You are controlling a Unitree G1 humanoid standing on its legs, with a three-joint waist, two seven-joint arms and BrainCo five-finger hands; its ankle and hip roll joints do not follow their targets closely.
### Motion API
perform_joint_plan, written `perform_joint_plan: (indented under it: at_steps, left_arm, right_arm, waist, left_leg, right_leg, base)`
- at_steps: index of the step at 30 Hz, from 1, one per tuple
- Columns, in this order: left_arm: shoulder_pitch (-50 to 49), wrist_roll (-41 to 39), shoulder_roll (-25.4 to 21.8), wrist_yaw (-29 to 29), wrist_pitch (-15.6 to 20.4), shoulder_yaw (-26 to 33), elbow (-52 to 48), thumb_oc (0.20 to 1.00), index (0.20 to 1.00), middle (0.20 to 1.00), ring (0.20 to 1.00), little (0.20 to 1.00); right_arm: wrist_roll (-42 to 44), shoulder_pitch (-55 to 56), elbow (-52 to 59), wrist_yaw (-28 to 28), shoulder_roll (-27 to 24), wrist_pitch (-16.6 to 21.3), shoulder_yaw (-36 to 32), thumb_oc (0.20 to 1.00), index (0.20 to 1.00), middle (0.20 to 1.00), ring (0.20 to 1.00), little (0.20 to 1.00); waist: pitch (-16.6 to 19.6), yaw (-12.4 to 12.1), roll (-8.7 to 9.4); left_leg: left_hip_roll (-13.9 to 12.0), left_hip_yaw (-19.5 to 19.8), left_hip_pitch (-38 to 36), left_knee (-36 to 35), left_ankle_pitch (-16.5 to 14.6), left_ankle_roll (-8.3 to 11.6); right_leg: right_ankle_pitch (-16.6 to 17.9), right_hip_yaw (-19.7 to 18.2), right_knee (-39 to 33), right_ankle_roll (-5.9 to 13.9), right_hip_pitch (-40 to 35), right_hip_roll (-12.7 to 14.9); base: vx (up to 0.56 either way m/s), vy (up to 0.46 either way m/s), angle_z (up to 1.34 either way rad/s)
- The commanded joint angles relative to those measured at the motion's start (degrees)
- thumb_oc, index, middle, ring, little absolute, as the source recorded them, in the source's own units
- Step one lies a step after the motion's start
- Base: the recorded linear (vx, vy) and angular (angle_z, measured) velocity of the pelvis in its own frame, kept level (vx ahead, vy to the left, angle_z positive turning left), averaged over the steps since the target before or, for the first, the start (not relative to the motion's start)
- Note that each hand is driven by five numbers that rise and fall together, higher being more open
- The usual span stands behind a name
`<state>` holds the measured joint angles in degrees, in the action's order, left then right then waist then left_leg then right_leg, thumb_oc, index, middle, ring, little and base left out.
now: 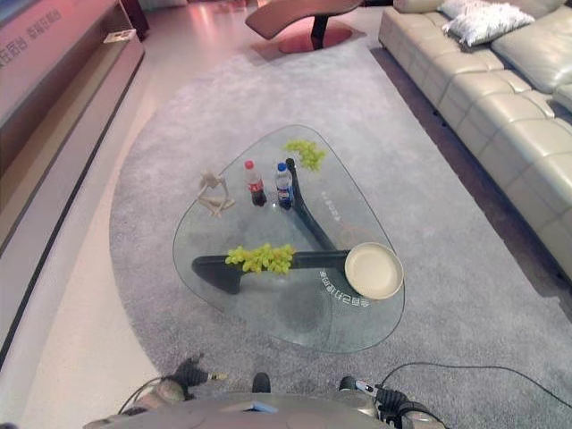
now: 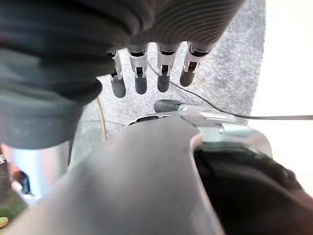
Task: Pick up fruits into the plate
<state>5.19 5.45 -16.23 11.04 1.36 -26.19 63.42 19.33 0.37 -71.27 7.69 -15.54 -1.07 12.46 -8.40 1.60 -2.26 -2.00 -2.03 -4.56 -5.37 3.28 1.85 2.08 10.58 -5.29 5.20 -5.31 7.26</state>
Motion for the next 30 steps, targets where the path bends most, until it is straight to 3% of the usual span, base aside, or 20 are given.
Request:
perform_joint_plan:
  at_steps: [1,5,11,14,16,24,30]
  left_arm:
    - [9.38,2.83,-1.76,4.27,-0.04,-2.36,-3.83,1.000,1.000,1.000,1.000,1.000]
    - [16.63,3.94,-6.51,6.96,-3.47,-4.21,-15.42,1.000,1.000,1.000,1.000,1.000]
    - [29.77,7.11,-18.15,7.75,-7.49,-6.30,-25.23,1.000,1.000,1.000,1.000,1.000]
    - [35.59,8.37,-21.30,7.69,-9.80,-7.00,-26.27,1.000,1.000,1.000,1.000,1.000]
    - [42.38,11.43,-23.48,7.02,-12.43,-7.71,-25.39,1.000,1.000,1.000,1.000,1.000]
    - [54.56,17.24,-25.41,5.90,-18.97,-12.17,-22.27,1.000,1.000,1.000,1.000,1.000]
    - [61.44,20.64,-23.24,7.32,-22.47,-15.35,-14.19,1.000,1.000,1.000,1.000,1.000]
  right_arm:
    - [2.82,-7.71,0.65,0.98,-2.72,0.19,2.07,1.000,1.000,1.000,1.000,1.000]
    - [5.53,-11.47,3.14,2.10,-5.94,1.74,2.21,1.000,1.000,1.000,1.000,1.000]
    - [13.05,-14.72,10.31,2.20,-7.92,2.42,5.71,1.000,1.000,1.000,1.000,1.000]
    - [15.29,-16.09,13.25,2.00,-8.33,1.88,6.68,1.000,1.000,1.000,1.000,1.000]
    - [18.40,-17.04,16.88,1.80,-7.99,1.39,7.46,1.000,1.000,1.000,1.000,1.000]
    - [20.72,-17.34,21.22,1.36,-7.40,1.23,8.22,1.000,1.000,1.000,1.000,1.000]
    - [25.63,-17.43,24.30,1.05,-7.12,3.55,9.05,1.000,1.000,1.000,1.000,1.000]
  waist:
    - [-5.73,-0.19,-1.03]
    - [-10.29,0.43,-2.79]
    - [-16.81,0.80,-2.54]
    - [-19.42,1.48,-2.12]
    - [-21.39,2.29,-1.23]
    - [-21.39,4.23,0.60]
    - [-21.39,6.14,2.89]
  left_leg:
    - [0.00,-2.46,-1.46,2.43,-5.98,-0.11]
    - [0.63,-1.37,2.83,3.62,-4.82,0.43]
    - [0.98,0.51,10.09,5.78,-3.34,0.86]
    - [1.12,0.40,13.46,7.57,-3.01,0.91]
    - [1.13,0.07,18.63,9.74,-2.55,0.69]
    - [1.73,-0.35,34.47,17.03,-2.27,0.43]
    - [0.66,-1.43,46.57,23.40,-2.86,0.39]
  right_leg:
    - [-1.81,-3.65,5.98,1.22,4.43,0.93]
    - [-0.89,-4.49,6.55,0.72,8.61,0.86]
    - [-0.30,-4.86,9.05,0.15,15.75,0.15]
    - [0.08,-5.06,11.01,0.06,19.57,-0.12]
    - [0.00,-5.25,14.99,0.09,25.95,-0.75]
    - [0.21,-6.74,21.98,-0.19,42.21,-2.25]
    - [0.32,-7.50,25.27,-0.53,52.37,-4.04]
  base:
    - [-0.11,0.109,-0.10]
    - [-0.12,0.068,-0.01]
    - [-0.11,-0.064,0.03]
    - [-0.09,-0.058,-0.01]
    - [-0.09,-0.115,-0.12]
    - [-0.04,-0.067,-0.08]
    - [-0.04,-0.051,-0.08]
